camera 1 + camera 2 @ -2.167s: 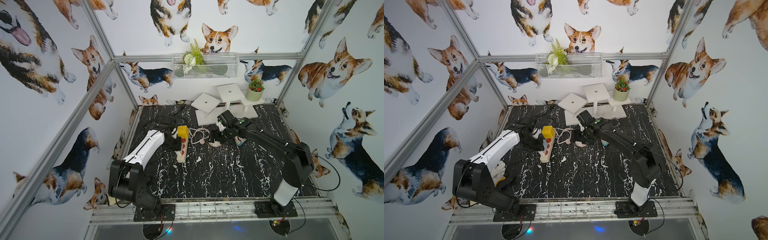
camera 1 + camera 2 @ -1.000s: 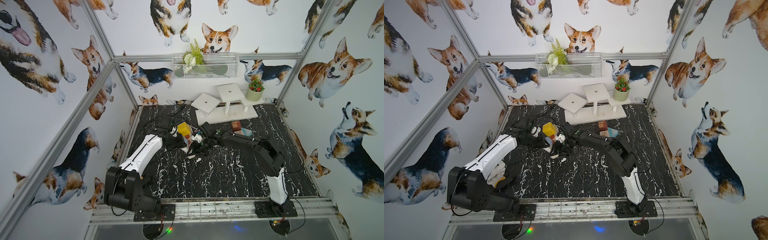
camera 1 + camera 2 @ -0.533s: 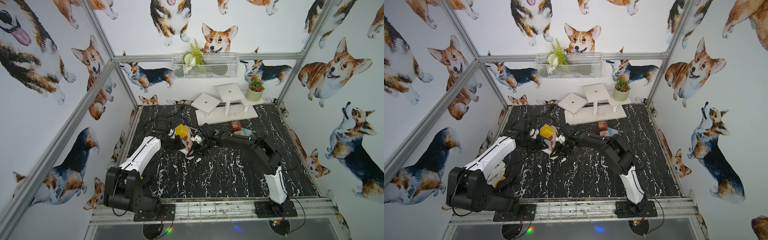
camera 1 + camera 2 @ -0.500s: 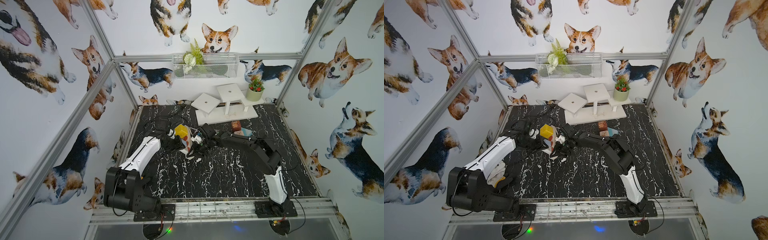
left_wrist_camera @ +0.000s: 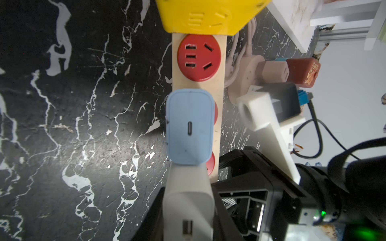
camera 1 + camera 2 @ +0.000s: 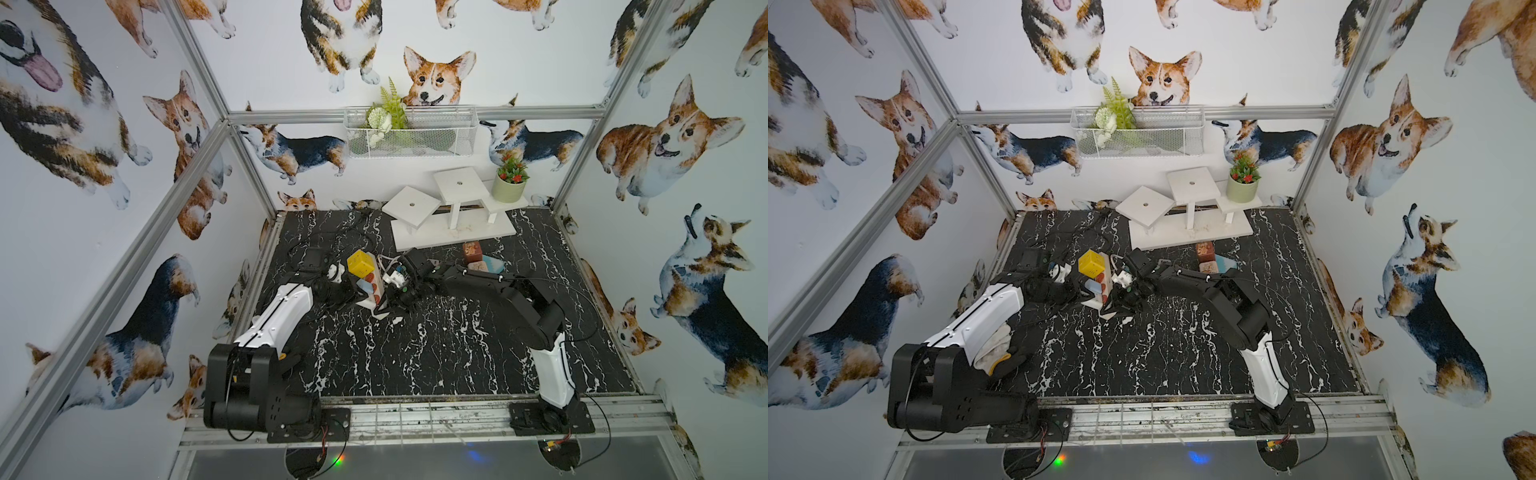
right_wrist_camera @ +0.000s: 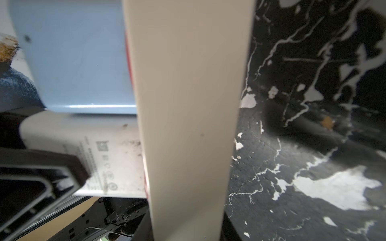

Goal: Pull the plug off the socket
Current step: Remove the plug from the socket.

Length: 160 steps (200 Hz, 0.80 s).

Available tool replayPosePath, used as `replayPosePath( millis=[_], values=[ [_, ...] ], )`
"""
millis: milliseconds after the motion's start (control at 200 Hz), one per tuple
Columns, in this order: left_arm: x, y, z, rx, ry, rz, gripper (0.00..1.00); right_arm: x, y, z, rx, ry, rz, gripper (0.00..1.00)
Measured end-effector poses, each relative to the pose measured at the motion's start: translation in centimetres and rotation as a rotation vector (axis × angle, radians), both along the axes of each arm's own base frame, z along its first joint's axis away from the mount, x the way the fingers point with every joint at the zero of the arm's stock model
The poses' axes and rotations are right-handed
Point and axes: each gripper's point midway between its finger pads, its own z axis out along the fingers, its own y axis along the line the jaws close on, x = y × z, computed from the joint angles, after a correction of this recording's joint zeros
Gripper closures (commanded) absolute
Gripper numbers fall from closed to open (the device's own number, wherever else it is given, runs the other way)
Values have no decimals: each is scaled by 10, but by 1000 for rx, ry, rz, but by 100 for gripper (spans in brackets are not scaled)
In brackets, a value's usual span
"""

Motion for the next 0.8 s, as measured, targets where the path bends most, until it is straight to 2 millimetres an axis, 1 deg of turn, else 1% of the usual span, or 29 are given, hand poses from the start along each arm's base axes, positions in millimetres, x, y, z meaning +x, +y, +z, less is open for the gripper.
replayPosePath(
  millis=[110, 250, 335, 390, 440, 496, 541, 656, 801],
  values=[
    [2, 4, 3, 2, -3, 14, 100, 2, 3, 2, 2, -7, 7, 100],
    [4, 8, 14, 43, -12, -12, 100, 4, 7, 8, 23, -27, 21, 100],
    [4, 10, 15, 67, -2, -33, 100, 4, 7, 8, 27, -34, 25, 100],
    [6, 13, 17, 85, -9, -36, 100, 6, 0, -3, -34, -34, 4, 100],
    [9, 18, 19, 104, -21, -29, 100, 7, -15, -22, -125, -29, -12, 100],
    [9, 19, 18, 110, -19, -27, 100, 8, -21, -31, -170, -29, -21, 100],
    [8, 18, 18, 108, -16, -29, 100, 9, -24, -33, -191, -30, -27, 100],
    [10, 17, 17, 99, -15, -23, 100, 6, -22, -33, -204, -36, -24, 100],
    [7, 29, 3, 148, 57, 21, 100, 4, -16, -27, -197, -26, -17, 100]
  ],
)
